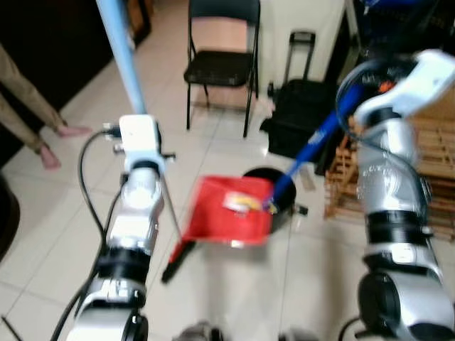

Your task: Sweep floor

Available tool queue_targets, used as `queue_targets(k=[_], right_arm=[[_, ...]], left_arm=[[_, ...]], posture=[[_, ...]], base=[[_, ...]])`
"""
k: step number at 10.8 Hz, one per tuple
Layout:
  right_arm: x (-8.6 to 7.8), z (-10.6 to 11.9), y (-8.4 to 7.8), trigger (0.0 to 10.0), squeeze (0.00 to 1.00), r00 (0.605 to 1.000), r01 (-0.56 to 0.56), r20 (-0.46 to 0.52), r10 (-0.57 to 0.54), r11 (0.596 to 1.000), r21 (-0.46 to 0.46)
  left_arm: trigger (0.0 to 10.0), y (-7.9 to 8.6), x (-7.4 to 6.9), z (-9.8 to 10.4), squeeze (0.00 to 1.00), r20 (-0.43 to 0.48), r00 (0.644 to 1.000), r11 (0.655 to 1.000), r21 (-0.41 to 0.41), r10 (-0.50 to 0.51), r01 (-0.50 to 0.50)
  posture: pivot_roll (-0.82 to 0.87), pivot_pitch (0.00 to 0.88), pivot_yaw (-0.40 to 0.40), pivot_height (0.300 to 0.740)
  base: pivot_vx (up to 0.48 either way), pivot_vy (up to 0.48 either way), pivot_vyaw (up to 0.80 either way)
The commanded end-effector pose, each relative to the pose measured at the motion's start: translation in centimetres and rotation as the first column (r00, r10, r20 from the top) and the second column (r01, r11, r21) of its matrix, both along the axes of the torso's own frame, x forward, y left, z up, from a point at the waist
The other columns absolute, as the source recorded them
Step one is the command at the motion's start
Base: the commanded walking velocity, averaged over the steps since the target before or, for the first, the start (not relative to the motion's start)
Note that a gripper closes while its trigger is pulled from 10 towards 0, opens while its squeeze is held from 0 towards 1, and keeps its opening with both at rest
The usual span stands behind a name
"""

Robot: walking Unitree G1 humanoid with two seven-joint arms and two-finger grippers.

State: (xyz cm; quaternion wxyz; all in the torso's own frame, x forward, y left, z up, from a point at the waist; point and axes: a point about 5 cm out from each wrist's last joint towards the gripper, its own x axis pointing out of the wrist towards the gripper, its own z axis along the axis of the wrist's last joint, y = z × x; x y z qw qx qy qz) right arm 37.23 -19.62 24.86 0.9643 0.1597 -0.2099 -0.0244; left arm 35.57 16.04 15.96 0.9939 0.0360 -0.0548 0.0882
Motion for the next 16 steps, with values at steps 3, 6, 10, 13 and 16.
queue_targets(k=[3,6,10,13,16], right_arm=[[-0.1,1.53,-0.66,10.0,0.0,0.999,0.014,0.046,-0.015,1.0,0.026],[-0.07,1.47,-0.57,10.0,0.0,0.999,0.009,0.046,-0.01,0.999,0.039],[-0.07,1.45,-0.4,10.0,0.0,0.999,0.002,0.046,-0.004,0.999,0.04],[-0.01,1.41,-0.32,10.0,0.0,0.999,-0.002,0.045,0.0,0.999,0.045],[0.0,1.42,-0.13,10.0,0.0,0.999,-0.008,0.047,0.006,0.999,0.043]], left_arm=[[10.0,-0.27,0.12,1.08,0.0,0.047,0.999,1.0,0.016,-0.001,0.0],[10.0,-0.3,0.12,1.04,0.0,0.046,0.999,1.0,0.017,0.001,-0.002],[10.0,-0.3,0.06,1.0,0.0,0.046,0.999,1.0,0.015,0.001,-0.002],[10.0,-0.33,0.04,1.02,0.0,0.048,0.999,1.0,0.017,0.003,-0.003],[10.0,-0.37,0.02,0.98,0.0,0.046,0.999,1.0,0.017,-0.002,0.001]], posture=[[0.01,0.066,0.1,0.74],[0.01,0.066,0.098,0.74],[0.01,0.068,0.099,0.74],[0.01,0.064,0.096,0.74],[0.01,0.056,0.098,0.74]], base=[[0.311,0.0,-0.8],[0.312,0.0,0.0],[0.32,0.0,0.0],[0.325,0.0,0.0],[0.325,0.0,0.0]])
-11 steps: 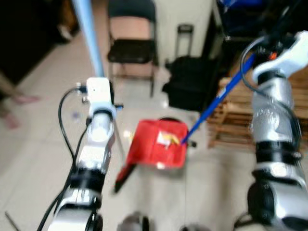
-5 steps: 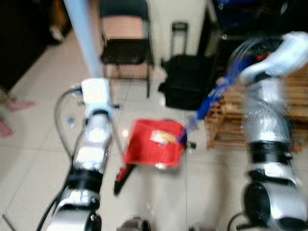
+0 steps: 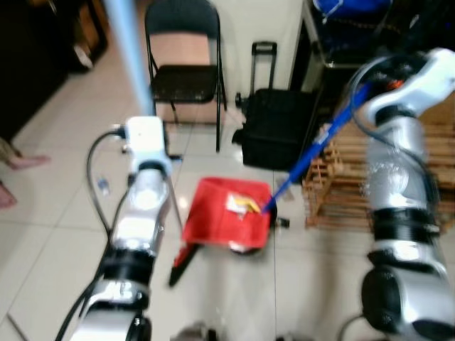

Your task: Sweep floor

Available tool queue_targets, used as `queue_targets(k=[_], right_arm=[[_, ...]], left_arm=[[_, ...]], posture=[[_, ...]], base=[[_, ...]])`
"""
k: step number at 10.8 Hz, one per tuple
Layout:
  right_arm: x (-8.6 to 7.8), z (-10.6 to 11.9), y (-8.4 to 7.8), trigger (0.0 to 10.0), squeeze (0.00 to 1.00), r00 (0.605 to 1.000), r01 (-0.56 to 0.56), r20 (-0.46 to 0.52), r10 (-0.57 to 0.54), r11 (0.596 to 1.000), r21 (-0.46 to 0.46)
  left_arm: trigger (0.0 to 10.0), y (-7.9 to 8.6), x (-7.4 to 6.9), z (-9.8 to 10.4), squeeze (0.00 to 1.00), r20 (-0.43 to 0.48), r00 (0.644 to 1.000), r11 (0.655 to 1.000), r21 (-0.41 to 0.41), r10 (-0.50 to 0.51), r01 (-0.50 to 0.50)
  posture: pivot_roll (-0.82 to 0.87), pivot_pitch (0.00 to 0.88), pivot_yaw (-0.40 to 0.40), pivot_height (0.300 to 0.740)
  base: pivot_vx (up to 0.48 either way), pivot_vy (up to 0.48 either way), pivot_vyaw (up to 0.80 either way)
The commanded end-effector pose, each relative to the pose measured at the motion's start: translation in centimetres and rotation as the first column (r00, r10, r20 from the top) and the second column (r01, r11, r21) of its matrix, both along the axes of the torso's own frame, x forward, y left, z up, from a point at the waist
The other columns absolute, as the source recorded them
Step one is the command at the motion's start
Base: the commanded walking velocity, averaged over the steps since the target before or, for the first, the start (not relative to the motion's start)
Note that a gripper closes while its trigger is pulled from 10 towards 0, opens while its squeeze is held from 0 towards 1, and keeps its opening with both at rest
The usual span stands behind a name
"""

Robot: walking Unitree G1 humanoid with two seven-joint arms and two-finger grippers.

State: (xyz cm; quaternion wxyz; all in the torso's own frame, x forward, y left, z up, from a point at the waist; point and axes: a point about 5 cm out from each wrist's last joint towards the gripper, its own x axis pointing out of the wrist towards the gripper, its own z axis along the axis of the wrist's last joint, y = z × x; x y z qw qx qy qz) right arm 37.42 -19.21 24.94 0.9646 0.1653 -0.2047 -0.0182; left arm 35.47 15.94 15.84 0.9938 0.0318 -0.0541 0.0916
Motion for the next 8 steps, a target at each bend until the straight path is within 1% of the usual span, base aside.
queue_targets(k=[1,4,8], right_arm=[[-0.19,1.33,-0.53,10.0,0.0,0.998,0.008,0.055,-0.01,0.999,0.036],[-0.16,1.3,-0.35,10.0,0.0,0.998,0.001,0.055,-0.003,0.999,0.037],[-0.1,1.26,-0.38,10.0,0.0,0.999,-0.001,0.05,-0.001,0.999,0.037]], left_arm=[[10.0,-0.28,0.11,1.07,0.0,0.045,0.999,1.0,0.027,-0.009,0.008],[10.0,-0.37,0.09,1.05,0.0,0.046,0.999,0.999,0.036,-0.012,0.01],[10.0,-0.31,0.12,1.02,0.0,0.042,0.999,0.999,0.042,-0.009,0.007]], posture=[[0.01,0.055,0.098,0.74],[0.01,0.045,0.098,0.74],[0.01,0.053,0.096,0.74]], base=[[0.326,0.0,0.0],[0.373,0.0,0.0],[0.449,0.0,0.0]])
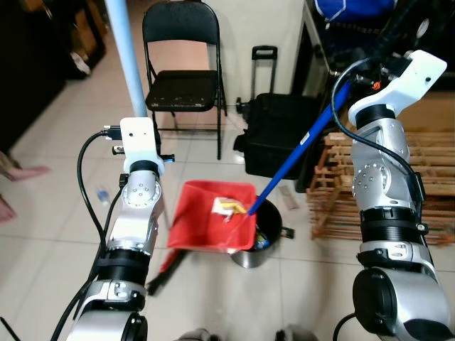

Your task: Sweep floor

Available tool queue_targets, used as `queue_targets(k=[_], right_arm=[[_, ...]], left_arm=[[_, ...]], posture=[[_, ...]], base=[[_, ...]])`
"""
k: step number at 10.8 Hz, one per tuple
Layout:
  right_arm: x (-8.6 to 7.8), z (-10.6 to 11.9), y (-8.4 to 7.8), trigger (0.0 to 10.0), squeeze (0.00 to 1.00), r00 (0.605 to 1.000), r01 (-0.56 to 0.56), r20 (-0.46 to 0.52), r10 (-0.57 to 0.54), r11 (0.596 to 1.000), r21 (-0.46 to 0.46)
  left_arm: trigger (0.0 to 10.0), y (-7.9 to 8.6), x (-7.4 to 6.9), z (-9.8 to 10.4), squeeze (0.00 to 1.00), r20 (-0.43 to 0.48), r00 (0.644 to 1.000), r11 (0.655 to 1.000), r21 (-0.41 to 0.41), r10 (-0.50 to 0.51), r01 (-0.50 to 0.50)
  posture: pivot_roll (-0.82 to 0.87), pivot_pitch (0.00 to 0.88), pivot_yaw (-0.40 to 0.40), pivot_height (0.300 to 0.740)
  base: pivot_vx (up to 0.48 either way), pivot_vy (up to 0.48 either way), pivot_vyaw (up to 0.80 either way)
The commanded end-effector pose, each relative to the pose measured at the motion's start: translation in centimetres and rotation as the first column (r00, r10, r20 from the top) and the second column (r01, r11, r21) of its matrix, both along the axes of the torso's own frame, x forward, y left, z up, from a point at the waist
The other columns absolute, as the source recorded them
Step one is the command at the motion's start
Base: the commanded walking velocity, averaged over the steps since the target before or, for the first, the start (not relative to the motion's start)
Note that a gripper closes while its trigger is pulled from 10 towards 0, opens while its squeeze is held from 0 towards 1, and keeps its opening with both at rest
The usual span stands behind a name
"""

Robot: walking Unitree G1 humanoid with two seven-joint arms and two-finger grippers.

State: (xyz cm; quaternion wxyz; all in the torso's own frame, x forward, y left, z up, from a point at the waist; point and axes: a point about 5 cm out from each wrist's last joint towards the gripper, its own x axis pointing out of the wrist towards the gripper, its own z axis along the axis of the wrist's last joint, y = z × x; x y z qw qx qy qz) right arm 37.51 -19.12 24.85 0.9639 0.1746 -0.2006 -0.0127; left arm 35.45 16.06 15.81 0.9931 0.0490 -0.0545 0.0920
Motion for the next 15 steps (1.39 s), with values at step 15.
queue_targets(k=[15], right_arm=[[-1.4,3.6,2.1,10.0,0.0,0.967,0.013,0.25,0.039,0.979,-0.205]], left_arm=[[10.0,-0.7,0.0,1.4,0.0,0.06,0.997,0.999,0.016,-0.039,0.038]], posture=[[0.02,0.074,0.097,0.74]], base=[[0.123,0.0,0.0]])
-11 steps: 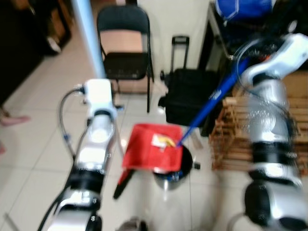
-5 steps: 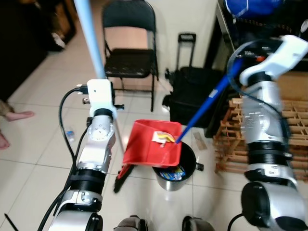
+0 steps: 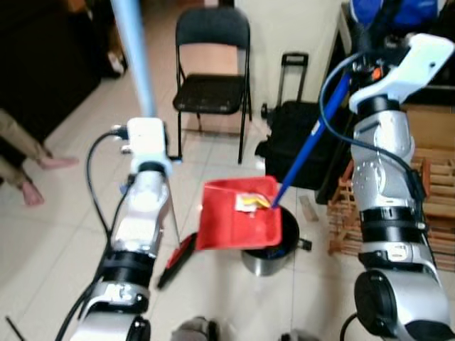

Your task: Sweep floor

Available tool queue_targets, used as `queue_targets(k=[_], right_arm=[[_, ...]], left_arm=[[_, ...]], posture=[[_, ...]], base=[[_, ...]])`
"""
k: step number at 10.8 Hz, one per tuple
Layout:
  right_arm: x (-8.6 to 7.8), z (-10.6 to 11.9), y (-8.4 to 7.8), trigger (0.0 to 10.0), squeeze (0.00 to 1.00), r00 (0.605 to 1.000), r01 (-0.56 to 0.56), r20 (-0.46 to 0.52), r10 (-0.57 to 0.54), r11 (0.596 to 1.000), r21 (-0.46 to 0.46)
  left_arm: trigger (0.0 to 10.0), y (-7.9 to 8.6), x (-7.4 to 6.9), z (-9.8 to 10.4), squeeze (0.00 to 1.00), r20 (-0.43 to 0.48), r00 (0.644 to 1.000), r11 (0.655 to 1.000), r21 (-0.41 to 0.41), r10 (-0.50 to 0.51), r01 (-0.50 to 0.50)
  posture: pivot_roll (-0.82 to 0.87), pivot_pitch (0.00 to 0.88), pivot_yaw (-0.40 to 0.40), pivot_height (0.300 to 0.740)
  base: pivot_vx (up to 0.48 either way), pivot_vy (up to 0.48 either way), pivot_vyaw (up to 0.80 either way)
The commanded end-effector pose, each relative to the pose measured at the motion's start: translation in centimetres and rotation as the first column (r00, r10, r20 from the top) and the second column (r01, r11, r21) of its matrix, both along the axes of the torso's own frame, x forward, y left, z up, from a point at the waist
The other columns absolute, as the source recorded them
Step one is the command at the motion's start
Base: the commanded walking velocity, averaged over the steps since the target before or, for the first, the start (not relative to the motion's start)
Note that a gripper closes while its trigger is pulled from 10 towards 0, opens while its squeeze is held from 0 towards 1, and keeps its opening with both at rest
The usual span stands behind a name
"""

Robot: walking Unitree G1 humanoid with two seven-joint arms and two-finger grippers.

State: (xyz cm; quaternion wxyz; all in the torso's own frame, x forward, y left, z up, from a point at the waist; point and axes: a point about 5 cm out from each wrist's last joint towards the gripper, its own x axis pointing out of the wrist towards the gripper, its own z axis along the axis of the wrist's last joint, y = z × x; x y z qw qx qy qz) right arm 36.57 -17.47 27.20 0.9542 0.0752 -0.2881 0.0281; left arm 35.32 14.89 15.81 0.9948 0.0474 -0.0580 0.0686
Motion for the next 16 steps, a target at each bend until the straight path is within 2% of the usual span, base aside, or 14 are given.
queue_targets(k=[1,6,8,9,12,13,16], right_arm=[[-0.4,1.2,0.6,10.0,0.0,0.997,-0.017,0.069,0.017,1.0,-0.003],[-0.3,1.1,0.8,10.0,0.0,0.997,-0.02,0.07,0.021,1.0,-0.025],[-0.9,4.1,1.5,10.0,0.0,0.972,0.019,0.234,-0.008,0.999,-0.045],[-1.0,5.1,1.9,10.0,0.0,0.961,0.023,0.278,-0.006,0.998,-0.06],[-1.4,5.6,2.8,10.0,0.0,0.943,0.056,0.332,-0.018,0.993,-0.103],[-1.7,5.7,3.0,10.0,0.0,0.93,0.1,0.364,-0.052,0.988,-0.116],[-3.3,6.5,3.4,10.0,0.0,0.861,0.239,0.492,-0.124,0.955,-0.176]], left_arm=[[10.0,0.5,0.1,1.4,0.0,0.056,0.998,1.0,0.013,0.01,-0.011],[10.0,0.4,0.1,1.3,0.0,0.055,0.998,1.0,0.011,0.009,-0.01],[10.0,0.4,0.1,1.3,0.0,0.057,0.998,1.0,0.014,0.009,-0.009],[10.0,0.4,0.1,1.4,0.0,0.059,0.998,1.0,0.014,0.009,-0.01],[10.0,0.4,0.1,1.4,0.0,0.064,0.998,1.0,0.019,0.011,-0.012],[10.0,0.4,0.1,1.5,0.0,0.065,0.998,1.0,0.026,0.01,-0.012],[10.0,0.3,0.0,1.4,0.0,0.065,0.998,0.999,0.038,0.005,-0.008]], posture=[[0.02,0.074,0.097,0.74],[0.01,0.07,0.095,0.74],[0.02,0.065,0.097,0.74],[0.02,0.065,0.097,0.74],[0.02,0.061,0.093,0.74],[0.02,0.065,0.093,0.74],[0.02,0.073,0.094,0.74]], base=[[0.0,0.0,0.0],[0.0,0.0,0.0],[0.0,0.0,0.0],[0.0,0.0,0.0],[0.0,0.0,0.0],[0.0,0.0,0.0],[0.0,0.0,0.0]])
